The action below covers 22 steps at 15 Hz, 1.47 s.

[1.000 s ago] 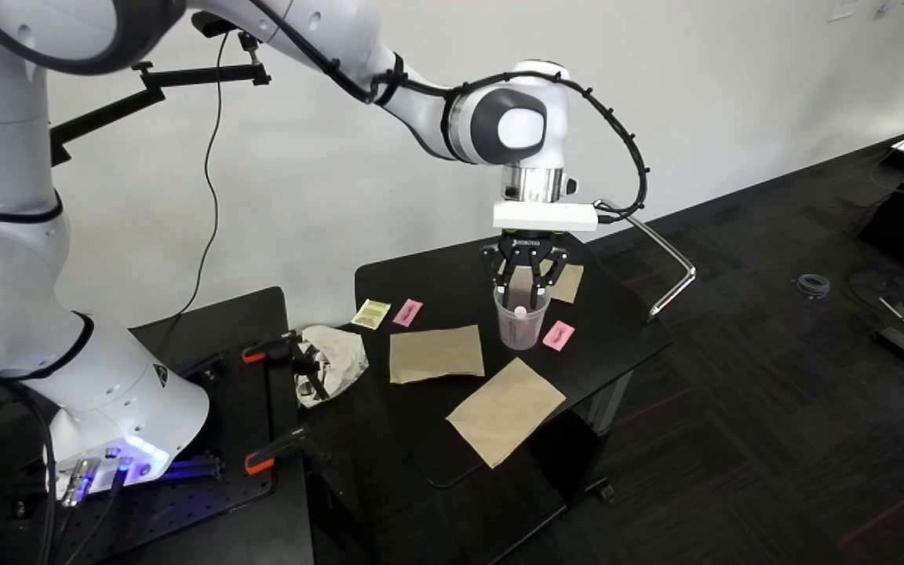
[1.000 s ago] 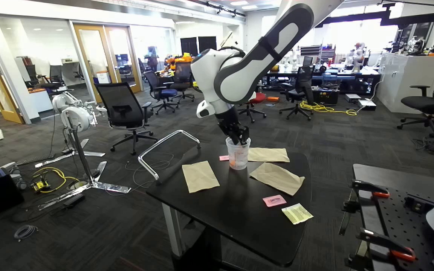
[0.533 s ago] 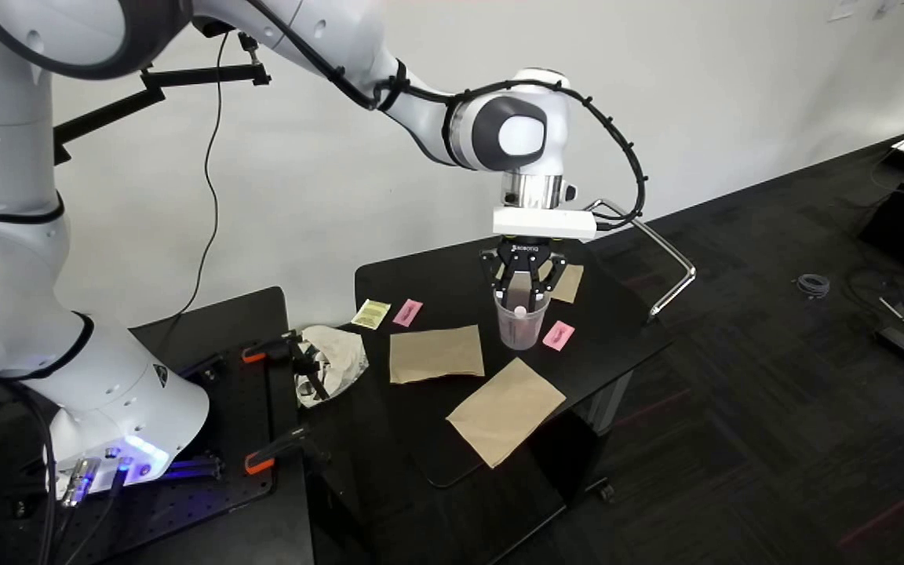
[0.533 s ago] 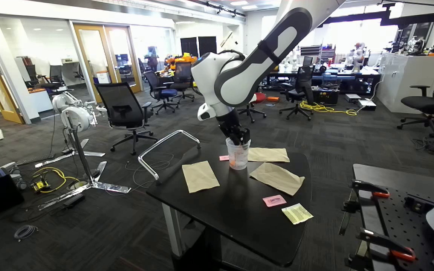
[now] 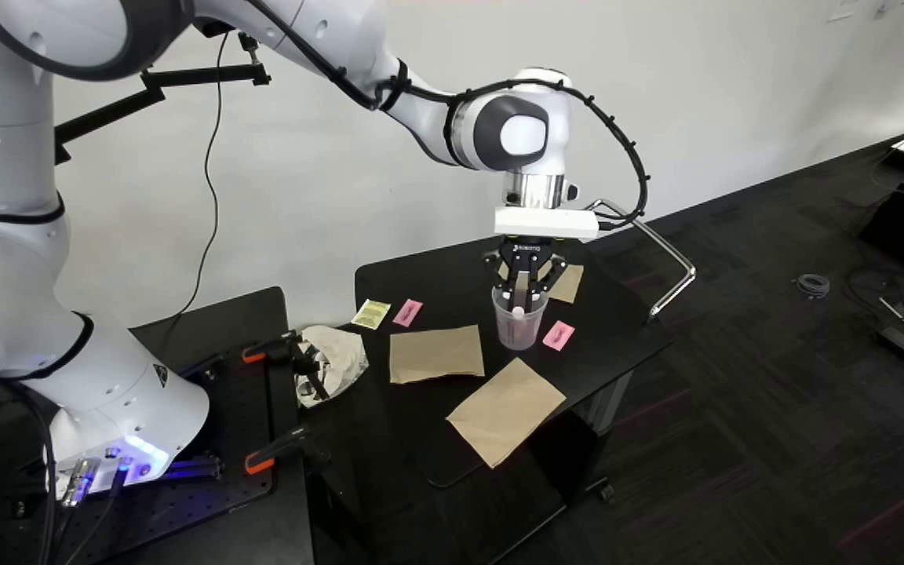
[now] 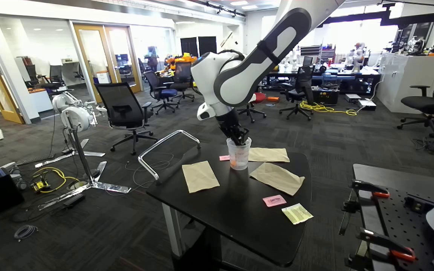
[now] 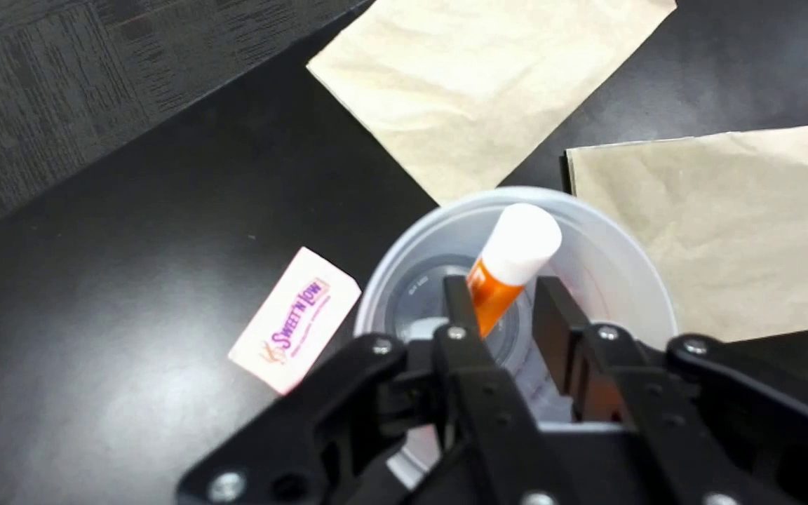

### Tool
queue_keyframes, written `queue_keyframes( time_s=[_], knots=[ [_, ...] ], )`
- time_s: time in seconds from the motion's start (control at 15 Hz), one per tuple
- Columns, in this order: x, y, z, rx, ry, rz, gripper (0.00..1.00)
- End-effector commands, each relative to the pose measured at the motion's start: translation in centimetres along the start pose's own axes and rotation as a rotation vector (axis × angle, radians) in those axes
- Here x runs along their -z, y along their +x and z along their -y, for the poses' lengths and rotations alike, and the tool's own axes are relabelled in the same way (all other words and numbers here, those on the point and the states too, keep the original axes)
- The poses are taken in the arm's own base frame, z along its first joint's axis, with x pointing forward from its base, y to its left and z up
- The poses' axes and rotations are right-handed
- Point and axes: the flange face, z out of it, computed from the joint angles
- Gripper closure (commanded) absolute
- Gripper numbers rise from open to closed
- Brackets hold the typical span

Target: Take the marker out of the cup and put it on the table

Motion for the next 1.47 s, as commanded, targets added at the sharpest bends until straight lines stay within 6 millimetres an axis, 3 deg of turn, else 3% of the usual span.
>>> queue_keyframes(
  time_s=[0.0, 0.13, 0.93, 1.4],
  knots=[
    [0.1, -0.2, -0.5, 0.017, 0.004, 0.020, 1.00],
    [0.2, -0.2, -0.5, 0.015, 0.000, 0.022, 0.95],
    [0.4, -0.7, -0.8, 0.019, 0.002, 0.091, 0.95],
    [3.8, -1.9, 0.5, 0.017, -0.021, 0.134, 0.95]
  ],
)
